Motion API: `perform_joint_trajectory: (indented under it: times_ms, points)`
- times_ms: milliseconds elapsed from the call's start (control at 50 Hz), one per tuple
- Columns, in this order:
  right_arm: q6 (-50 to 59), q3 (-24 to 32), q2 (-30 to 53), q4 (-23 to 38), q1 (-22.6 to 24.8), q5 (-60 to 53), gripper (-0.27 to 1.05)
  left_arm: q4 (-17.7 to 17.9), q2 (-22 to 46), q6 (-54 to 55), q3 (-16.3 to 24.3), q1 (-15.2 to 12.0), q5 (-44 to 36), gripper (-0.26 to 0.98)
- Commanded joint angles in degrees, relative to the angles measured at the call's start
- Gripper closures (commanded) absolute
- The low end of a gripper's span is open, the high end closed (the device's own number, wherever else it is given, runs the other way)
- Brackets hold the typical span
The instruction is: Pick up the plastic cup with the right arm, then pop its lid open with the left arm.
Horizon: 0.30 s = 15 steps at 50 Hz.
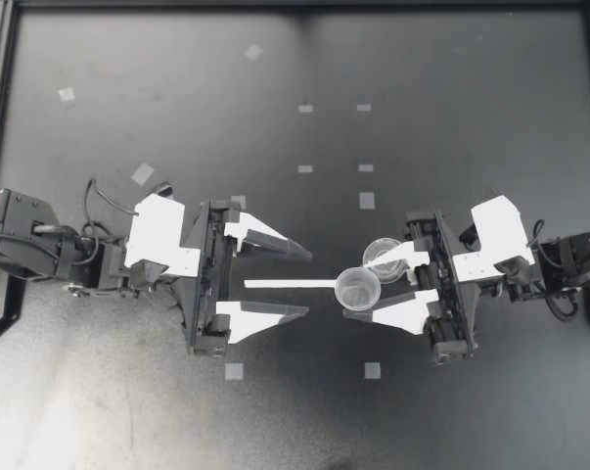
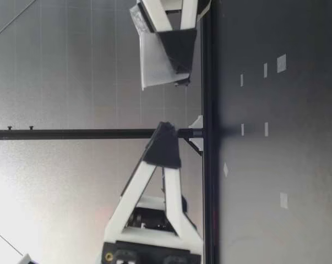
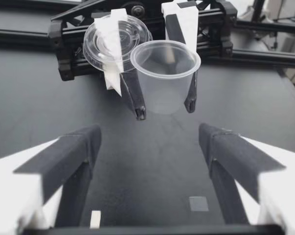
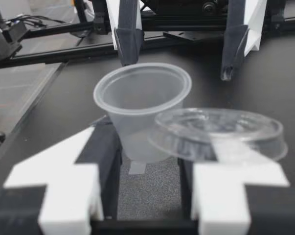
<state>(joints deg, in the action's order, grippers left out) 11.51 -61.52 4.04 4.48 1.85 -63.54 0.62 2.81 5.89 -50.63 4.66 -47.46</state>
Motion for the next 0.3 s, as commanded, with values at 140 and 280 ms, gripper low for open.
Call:
perform_joint_trajectory:
  times_ms: [140, 280]
  points:
    - [-0.1, 0.8, -0.5, 0.2, 0.3, -0.2, 0.46, 0.0, -0.9, -0.1, 0.4, 0.1, -0.3, 0.00]
    - [-0.1, 0.8, -0.5, 0.3, 0.3, -0.2, 0.46, 0.0, -0.9, -0.1, 0.4, 0.1, -0.3, 0.00]
